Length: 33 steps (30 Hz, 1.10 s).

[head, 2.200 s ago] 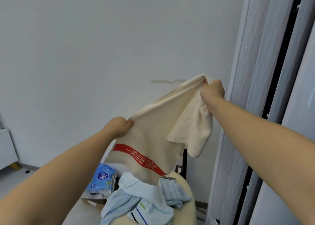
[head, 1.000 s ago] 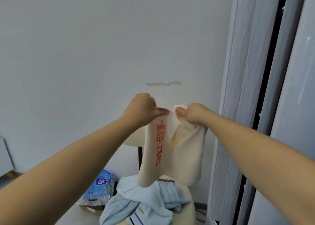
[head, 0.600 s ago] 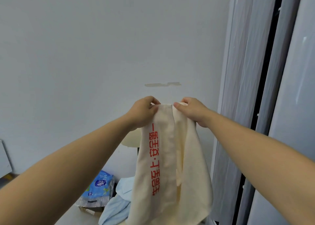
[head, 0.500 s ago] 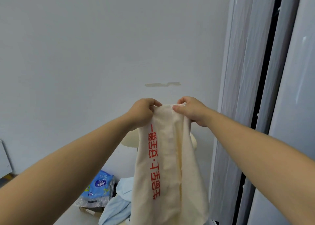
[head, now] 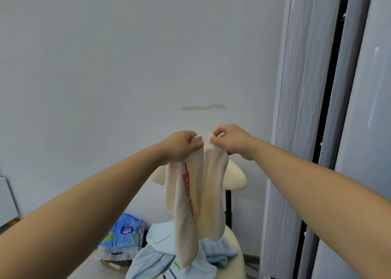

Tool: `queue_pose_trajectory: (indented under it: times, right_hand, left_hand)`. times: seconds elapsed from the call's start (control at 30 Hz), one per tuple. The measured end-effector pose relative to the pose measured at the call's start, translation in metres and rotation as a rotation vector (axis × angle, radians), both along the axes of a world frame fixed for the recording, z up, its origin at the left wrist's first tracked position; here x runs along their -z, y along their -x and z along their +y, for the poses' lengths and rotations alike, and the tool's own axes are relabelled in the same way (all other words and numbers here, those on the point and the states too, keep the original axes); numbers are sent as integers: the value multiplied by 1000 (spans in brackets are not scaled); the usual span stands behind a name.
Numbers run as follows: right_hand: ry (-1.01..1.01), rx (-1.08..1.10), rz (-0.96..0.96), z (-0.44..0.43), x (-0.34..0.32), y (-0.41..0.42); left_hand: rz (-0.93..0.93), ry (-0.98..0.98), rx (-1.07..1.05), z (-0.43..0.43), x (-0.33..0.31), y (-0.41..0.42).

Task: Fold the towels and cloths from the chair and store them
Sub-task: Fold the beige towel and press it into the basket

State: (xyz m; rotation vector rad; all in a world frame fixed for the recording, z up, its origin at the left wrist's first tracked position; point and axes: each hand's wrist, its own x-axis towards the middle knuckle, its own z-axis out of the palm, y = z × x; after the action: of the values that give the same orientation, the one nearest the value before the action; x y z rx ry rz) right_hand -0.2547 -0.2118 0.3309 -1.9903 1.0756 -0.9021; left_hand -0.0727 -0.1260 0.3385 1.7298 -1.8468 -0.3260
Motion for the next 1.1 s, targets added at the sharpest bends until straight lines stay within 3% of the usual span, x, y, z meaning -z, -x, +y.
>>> queue_pose_trajectory:
  times: [0.17, 0.37, 0.47, 0.57, 0.67, 0.93, 1.1]
  right_hand:
    - [103, 24, 30, 5, -1, -5]
    - [106, 5, 7, 15, -1, -11]
    - [75, -26, -43, 20, -3, -12]
    - [44, -47, -114, 20, -4, -12]
    - [-65, -102, -232, 18, -4, -13]
    - [-151, -241, -350, 19, -1, -9]
    - [-167, -184, -377, 20, 0, -10]
  left_hand:
    - [-22, 89, 11, 2, -6, 3]
    - [209, 7, 209, 7, -8, -1]
    - [225, 41, 160, 5, -5, -1]
    - [151, 221, 11, 3, 1, 0]
    - [196, 325, -97, 2, 3, 1]
    - [244, 367, -56, -4, 8, 3]
    - [179, 441, -95, -4, 7, 3]
